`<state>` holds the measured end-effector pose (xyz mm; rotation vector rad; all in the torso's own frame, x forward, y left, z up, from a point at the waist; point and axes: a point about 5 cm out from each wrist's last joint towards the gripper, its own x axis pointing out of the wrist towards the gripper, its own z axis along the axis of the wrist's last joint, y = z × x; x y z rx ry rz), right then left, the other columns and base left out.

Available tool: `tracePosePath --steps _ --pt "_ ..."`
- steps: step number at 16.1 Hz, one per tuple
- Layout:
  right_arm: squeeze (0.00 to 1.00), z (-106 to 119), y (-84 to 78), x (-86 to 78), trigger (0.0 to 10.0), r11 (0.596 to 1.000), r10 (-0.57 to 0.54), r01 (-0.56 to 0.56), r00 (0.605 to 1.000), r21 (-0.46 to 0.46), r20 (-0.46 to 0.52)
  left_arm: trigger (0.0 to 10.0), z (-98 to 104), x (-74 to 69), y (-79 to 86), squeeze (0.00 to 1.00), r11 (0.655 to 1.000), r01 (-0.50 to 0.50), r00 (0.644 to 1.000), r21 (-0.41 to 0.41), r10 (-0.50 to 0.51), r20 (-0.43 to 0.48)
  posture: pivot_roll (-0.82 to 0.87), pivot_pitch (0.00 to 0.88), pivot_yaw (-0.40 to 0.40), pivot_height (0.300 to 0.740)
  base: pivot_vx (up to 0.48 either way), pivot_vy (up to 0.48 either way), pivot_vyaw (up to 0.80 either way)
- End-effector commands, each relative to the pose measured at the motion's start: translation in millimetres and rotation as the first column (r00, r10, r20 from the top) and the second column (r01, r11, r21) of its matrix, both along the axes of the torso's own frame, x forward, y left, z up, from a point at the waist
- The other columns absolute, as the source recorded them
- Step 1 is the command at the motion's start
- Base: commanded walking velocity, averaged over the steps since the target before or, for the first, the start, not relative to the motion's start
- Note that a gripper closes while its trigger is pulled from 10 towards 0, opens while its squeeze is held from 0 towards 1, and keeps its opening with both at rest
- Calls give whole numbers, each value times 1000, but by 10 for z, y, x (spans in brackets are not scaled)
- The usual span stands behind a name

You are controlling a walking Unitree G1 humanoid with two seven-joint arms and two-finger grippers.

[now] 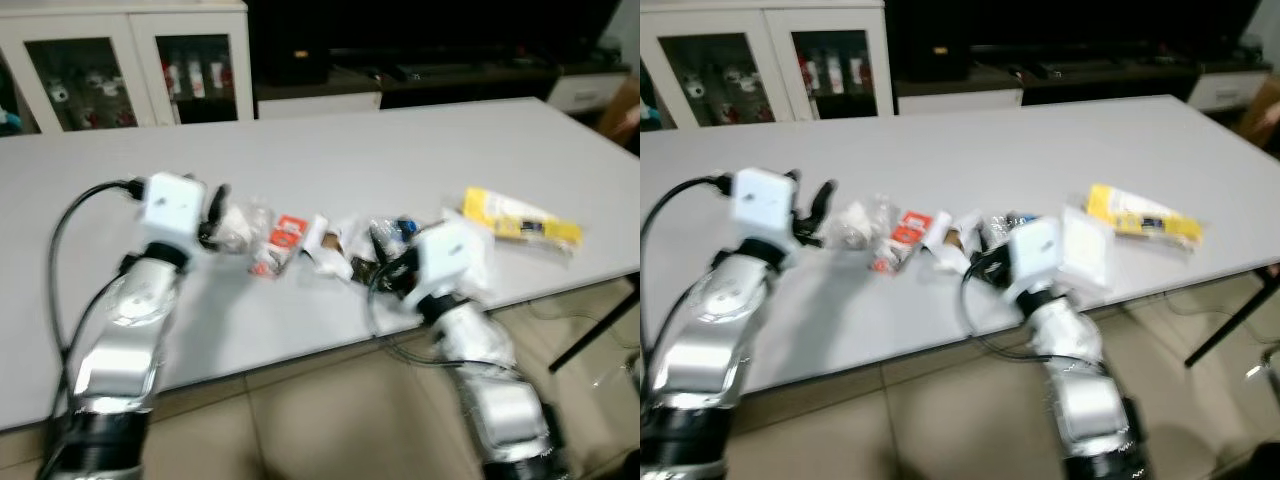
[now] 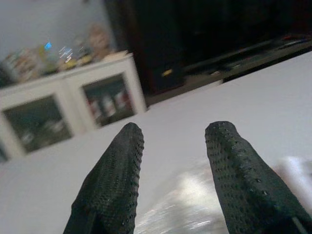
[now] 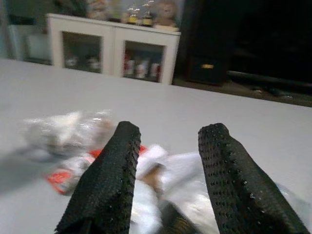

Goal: Picking trash to rubbish bin

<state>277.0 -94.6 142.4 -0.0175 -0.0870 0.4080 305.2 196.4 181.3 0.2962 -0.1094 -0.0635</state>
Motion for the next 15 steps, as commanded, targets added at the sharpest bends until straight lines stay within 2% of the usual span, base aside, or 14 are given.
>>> tracePosePath --steps 1,2,3,4,5,6,8,9,13,14,15 --pt "0 33 -104 22 10000 999 -37 37 999 -14 11 10000 11 30 -59 0 999 25 1000 -44 -24 6 9 0 -48 740 0 0 0" --pt "0 38 -108 24 10000 999 -38 38 999 -15 11 10000 8 33 -62 0 998 32 999 -56 -32 2 8 0 -47 740 0 0 0" --pt "0 57 -116 43 10000 999 -40 40 999 -18 16 10000 -5 53 -70 1000 993 67 998 -95 -68 -2 13 0 -48 740 0 0 0" --pt "0 58 -129 50 10000 999 -41 42 999 -23 17 10000 -75 88 -103 1000 988 119 991 -98 -124 -50 19 0 -51 740 0 0 0" --pt "0 53 -134 42 10000 999 -37 38 999 -31 15 10000 -204 149 -142 1000 972 179 972 -152 -199 -126 18 0 -51 740 0 0 0" --pt "0 46 -128 33 10000 999 -30 31 999 -35 14 10000 -274 198 -134 1000 971 186 965 -151 -210 -158 12 0 -49 740 0 0 0" --pt "0 46 -115 27 10000 999 -21 22 1000 -43 14 10000 -370 321 -93 1000 974 182 954 -137 -208 -215 -5 0 -42 740 0 0 0" --pt "0 50 -128 14 10000 999 -27 28 1000 -41 15 10000 -409 417 -43 1000 985 154 957 -73 -167 -238 -12 0 -40 740 0 0 0" --pt "0 47 -167 -34 10000 998 -43 44 999 -48 12 10000 -440 614 -20 1000 991 108 957 -75 -124 -263 -45 0 -27 740 0 0 0" --pt "0 39 -176 -56 10000 998 -44 44 999 -54 7 10000 -453 651 -21 78 991 90 958 -95 -112 -265 -56 0 -29 740 0 0 0" --pt "0 41 -192 -100 10000 997 -43 43 999 -56 -1 10000 -473 702 -42 0 985 70 955 -160 -113 -274 -72 0 -28 740 0 0 0"
